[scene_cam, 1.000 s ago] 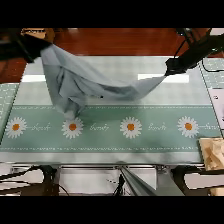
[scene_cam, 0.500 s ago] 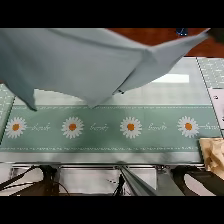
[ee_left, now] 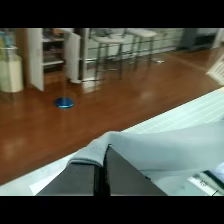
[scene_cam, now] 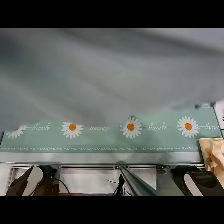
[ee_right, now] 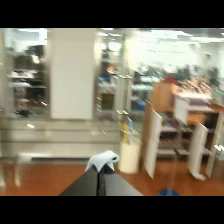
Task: Fold the shirts.
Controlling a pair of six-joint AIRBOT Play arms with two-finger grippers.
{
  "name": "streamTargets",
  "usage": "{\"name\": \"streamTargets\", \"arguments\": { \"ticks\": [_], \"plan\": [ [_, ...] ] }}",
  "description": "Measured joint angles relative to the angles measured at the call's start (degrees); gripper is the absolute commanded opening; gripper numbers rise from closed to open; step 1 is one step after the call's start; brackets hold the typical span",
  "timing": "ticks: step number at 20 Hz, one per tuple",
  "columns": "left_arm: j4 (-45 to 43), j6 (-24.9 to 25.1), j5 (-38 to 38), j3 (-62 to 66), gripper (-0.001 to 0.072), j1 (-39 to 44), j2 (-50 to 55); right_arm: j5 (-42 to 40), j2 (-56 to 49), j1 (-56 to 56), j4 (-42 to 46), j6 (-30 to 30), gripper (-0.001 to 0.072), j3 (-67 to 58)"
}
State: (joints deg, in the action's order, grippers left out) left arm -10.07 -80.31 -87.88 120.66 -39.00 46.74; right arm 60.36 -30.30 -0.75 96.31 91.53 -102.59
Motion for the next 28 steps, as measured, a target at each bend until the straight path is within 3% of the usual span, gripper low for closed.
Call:
{"name": "streamTargets", "arguments": {
  "ticks": [4,7,16,21,28],
  "plan": [
    [-6.5,-3.6,-6.0,-3.7,0.0021,-0.5,-3.6,10.3,-1.8,0.0,3.0,-1.9,0.0013,0.1],
    [-8.4,-4.3,-8.5,-10.9,0.0021,-0.6,-4.4,12.7,-8.6,0.0,3.1,-4.7,0.0013,0.1],
    [-11.3,-0.3,-6.4,-45.7,0.0021,-0.2,-0.5,0.1,-41.2,-0.1,-14.7,-7.1,0.0013,0.1],
    [-16.2,3.1,-0.7,-56.2,0.0021,3.4,7.4,-1.6,-54.7,-0.1,-21.4,-7.3,0.0014,0.1],
    [-22.8,6.0,11.5,-58.6,0.0022,8.5,19.7,-3.0,-64.6,-0.1,-23.3,-7.3,0.002,0.1]
  ]
}}
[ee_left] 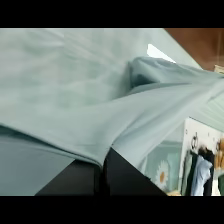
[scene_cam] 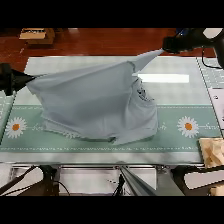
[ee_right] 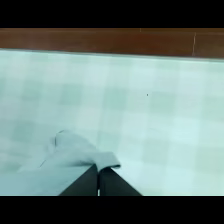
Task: Fold the shirts.
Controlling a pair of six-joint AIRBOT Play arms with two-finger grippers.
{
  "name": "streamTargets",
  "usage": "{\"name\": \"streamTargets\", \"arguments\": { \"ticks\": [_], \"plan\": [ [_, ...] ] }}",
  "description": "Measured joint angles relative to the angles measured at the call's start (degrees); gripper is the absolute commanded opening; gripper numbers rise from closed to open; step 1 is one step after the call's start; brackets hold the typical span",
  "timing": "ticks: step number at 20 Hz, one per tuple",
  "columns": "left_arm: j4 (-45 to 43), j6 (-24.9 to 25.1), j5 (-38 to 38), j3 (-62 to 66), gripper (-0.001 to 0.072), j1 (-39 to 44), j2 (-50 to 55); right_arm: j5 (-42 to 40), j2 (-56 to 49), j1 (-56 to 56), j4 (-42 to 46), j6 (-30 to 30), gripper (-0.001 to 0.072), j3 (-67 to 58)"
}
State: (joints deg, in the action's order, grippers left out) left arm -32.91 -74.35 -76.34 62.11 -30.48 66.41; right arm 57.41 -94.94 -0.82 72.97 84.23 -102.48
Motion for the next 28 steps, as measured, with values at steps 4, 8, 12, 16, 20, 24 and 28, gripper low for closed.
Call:
{"name": "streamTargets", "arguments": {
  "ticks": [4,8,12,16,20,24,28],
  "plan": [
    [-1.0,0.7,5.3,-0.1,0.029,1.7,6.0,0.0,-0.9,0.1,4.3,0.0,0.032,0.0],
    [-3.8,3.6,5.9,0.9,0.0396,-0.7,8.6,4.8,2.5,0.7,18.2,-0.1,0.0412,0.0],
    [-16.2,4.0,0.9,2.2,0.0402,-4.7,9.5,12.7,5.4,5.6,23.1,0.3,0.0412,0.5],
    [-28.3,3.4,-6.3,1.6,0.0464,-6.3,11.6,17.9,6.1,13.0,16.6,-2.4,0.0412,6.6],
    [-32.6,3.2,-10.5,0.8,0.0588,-6.3,15.5,19.8,6.3,18.9,8.2,-6.7,0.0412,16.2],
    [-34.0,3.2,-12.6,0.6,0.0581,-5.5,19.3,19.9,6.4,22.3,1.8,-9.7,0.0411,22.8],
    [-34.5,3.7,-13.6,0.5,0.058,-4.4,22.9,18.7,6.7,23.3,-1.6,-10.8,0.0407,24.7]
  ]
}}
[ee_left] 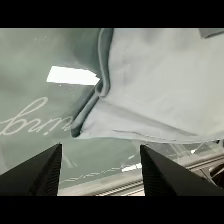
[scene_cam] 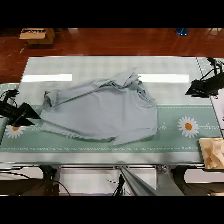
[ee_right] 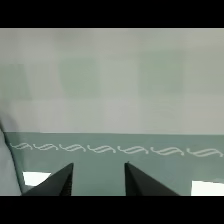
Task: Fold the shirts.
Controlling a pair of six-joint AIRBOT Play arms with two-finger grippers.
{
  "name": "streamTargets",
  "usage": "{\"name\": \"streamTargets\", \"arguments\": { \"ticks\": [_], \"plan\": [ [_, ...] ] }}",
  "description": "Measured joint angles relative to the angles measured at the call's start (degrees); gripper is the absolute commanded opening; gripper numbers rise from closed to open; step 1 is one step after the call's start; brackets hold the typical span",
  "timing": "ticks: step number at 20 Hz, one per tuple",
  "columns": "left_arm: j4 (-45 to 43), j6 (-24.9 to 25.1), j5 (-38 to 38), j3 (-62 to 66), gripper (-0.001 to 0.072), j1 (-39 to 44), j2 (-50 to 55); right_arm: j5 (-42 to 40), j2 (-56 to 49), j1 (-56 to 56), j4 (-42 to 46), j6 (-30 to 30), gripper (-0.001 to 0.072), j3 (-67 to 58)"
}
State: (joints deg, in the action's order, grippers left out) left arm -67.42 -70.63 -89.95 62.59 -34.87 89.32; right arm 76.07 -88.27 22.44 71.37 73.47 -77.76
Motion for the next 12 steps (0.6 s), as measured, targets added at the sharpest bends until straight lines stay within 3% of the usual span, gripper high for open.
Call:
{"name": "streamTargets", "arguments": {
  "ticks": [5,6,12],
  "plan": [
    [-0.2,0.4,0.9,-0.1,0.0576,1.7,3.0,-1.6,0.7,0.3,-1.9,-0.4,0.0406,0.6],
    [-0.2,0.4,1.2,-0.2,0.052,2.1,3.5,-1.8,0.8,0.3,-1.9,-0.4,0.0406,0.7],
    [0.2,0.4,0.3,-0.9,0.0507,5.1,6.1,-2.7,1.9,0.3,-2.4,-0.4,0.0405,0.7]
  ]
}}
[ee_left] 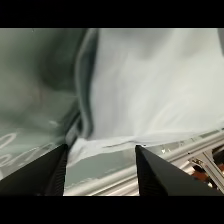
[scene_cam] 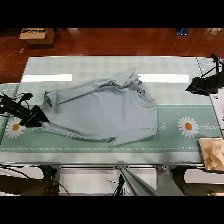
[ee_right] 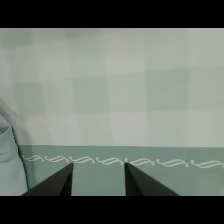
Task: Fold the shirts.
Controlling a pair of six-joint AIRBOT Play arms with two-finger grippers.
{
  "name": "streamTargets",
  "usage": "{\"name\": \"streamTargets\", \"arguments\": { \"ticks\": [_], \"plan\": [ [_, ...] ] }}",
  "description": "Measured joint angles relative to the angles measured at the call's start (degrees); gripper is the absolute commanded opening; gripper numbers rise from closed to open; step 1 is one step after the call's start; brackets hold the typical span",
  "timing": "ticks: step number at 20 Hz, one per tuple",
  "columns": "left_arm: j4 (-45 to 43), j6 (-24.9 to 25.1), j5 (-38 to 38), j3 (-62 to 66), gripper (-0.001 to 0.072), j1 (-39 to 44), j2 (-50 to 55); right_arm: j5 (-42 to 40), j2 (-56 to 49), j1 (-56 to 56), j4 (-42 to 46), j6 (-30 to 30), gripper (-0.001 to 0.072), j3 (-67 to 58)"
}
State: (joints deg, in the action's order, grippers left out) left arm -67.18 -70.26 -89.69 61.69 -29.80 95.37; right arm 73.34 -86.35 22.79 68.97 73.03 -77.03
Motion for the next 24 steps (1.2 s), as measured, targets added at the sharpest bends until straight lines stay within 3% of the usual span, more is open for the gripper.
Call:
{"name": "streamTargets", "arguments": {
  "ticks": [2,3,4,6,12,13,14,19,24],
  "plan": [
    [0.0,-0.1,-0.3,-0.3,0.0376,1.2,0.9,-0.1,0.7,0.0,0.0,0.0,0.0405,0.0],
    [-0.7,-0.2,0.0,-0.4,0.0277,1.6,1.1,-0.2,1.2,0.0,0.0,0.0,0.0405,0.0],
    [-1.2,-0.3,0.5,-0.4,0.012,1.9,1.3,-0.2,1.6,0.0,0.0,0.0,0.0405,0.0],
    [-1.8,-0.5,1.1,-0.5,0.0023,2.1,1.6,-0.3,2.7,0.0,0.0,0.0,0.0405,0.0],
    [-2.4,-0.7,0.8,-0.6,0.0022,2.2,1.7,1.8,5.2,0.2,3.9,-0.1,0.0372,1.0],
    [-2.5,-0.8,0.7,-0.6,0.0022,2.2,1.7,2.6,5.4,0.7,4.5,0.0,0.0377,2.3],
    [-2.5,-0.9,0.7,-0.6,0.0022,2.1,1.7,3.6,5.5,1.4,4.4,0.1,0.0438,4.0],
    [-3.2,-0.9,0.1,-0.7,0.0022,2.1,1.5,8.2,5.8,2.7,-4.6,-2.9,0.0455,18.4],
    [-3.5,-0.7,0.2,-0.7,0.0022,2.1,0.7,4.7,8.4,-3.1,-10.3,-4.7,0.0467,32.6]
  ]
}}
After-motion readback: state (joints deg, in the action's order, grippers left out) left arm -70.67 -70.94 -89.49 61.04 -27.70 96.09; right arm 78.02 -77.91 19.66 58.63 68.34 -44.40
